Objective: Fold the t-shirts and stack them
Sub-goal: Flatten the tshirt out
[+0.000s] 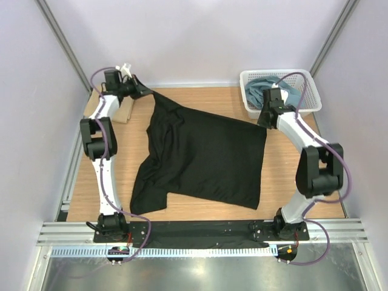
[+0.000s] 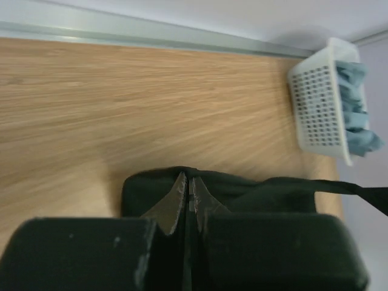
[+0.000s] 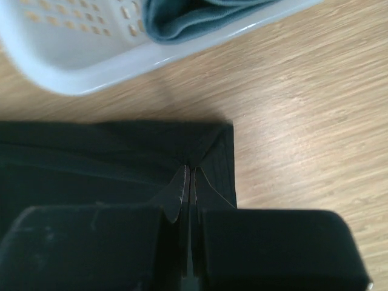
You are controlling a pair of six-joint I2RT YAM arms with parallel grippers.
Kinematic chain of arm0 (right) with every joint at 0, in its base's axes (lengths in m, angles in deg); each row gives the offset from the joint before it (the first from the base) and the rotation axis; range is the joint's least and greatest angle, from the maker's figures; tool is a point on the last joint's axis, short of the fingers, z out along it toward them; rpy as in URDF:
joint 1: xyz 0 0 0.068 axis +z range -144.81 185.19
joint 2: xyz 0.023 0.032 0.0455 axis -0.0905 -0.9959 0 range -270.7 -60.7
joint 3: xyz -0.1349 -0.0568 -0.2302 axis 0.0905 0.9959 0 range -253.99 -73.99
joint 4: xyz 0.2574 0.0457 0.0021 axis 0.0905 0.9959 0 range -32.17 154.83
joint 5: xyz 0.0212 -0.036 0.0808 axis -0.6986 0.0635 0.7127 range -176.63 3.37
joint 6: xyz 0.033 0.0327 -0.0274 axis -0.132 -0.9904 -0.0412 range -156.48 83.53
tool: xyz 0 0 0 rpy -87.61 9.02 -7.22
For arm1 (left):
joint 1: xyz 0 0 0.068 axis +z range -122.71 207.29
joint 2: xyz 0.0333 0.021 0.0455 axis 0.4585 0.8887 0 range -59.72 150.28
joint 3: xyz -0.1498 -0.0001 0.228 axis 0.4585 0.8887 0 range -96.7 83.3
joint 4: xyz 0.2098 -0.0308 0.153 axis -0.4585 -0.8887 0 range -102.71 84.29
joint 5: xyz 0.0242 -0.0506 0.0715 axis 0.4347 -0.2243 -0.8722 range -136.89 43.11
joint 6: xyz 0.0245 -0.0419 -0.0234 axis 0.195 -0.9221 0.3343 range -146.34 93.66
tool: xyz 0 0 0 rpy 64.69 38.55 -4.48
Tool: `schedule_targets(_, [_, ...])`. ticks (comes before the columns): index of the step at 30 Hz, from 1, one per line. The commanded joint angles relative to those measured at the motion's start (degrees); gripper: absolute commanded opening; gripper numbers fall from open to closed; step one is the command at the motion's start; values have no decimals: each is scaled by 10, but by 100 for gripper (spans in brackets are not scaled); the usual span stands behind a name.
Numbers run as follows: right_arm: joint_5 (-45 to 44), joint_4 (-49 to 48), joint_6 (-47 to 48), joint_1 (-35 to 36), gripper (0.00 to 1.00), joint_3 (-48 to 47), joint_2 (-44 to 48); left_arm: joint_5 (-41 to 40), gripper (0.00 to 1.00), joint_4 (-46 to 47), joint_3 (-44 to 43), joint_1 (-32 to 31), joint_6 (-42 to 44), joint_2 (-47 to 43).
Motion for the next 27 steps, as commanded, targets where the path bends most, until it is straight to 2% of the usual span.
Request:
schedule_targets(1, [-49, -43, 35, -11, 1, -50, -40, -10, 0, 26, -112, -1, -7, 50])
schedule_targets(4, [-64, -6, 26, -19, 1, -78, -78, -43, 7, -10, -166, -10, 2, 80])
schedule_targets(7, [-73, 5, 25, -21, 4, -75, -88, -97, 38, -57, -175, -25, 41, 74])
schedule_targets(9, [-89, 23, 22, -23, 20, -83, -95, -136, 49, -101, -174, -32, 64, 52])
schedule_targets(10, [-97, 37, 20, -25, 34, -90, -106, -165, 52, -125, -176, -40, 93, 42])
schedule_targets(11, [-110, 52, 19, -24, 41, -113, -114, -184, 68, -147, -174, -44, 115, 14])
schedule_targets(12, [-118, 88, 19, -25, 48, -125, -121, -199, 69, -183, -164, -46, 133, 0])
schedule_targets(13, [-119, 105, 22, -26, 59, -136, -127, -247, 68, -201, -156, -45, 155, -19])
schedule_targets(16, [-120, 151, 27, -24, 67, -148, -123, -277, 62, -256, -104, -63, 172, -89])
schedule_targets(17, [-117, 155, 27, -21, 68, -135, -103, -283, 60, -271, -84, -67, 177, -106])
schedule_targets(19, [-121, 164, 31, -11, 70, -121, -75, -303, 54, -299, 11, -83, 177, -176])
schedule_targets(20, [-115, 166, 36, 4, 70, -106, -47, -322, 49, -303, 89, -89, 170, -202])
schedule_targets(22, [-65, 165, 43, 31, 70, -91, -23, -343, 46, -308, 164, -116, 159, -265])
schedule_targets(25, [2, 170, 30, 92, 69, -47, 28, -386, 56, -335, 279, -168, 163, -328])
schedule_targets(27, [55, 143, -15, 124, 68, 20, 58, -409, 56, -336, 365, -195, 148, -362])
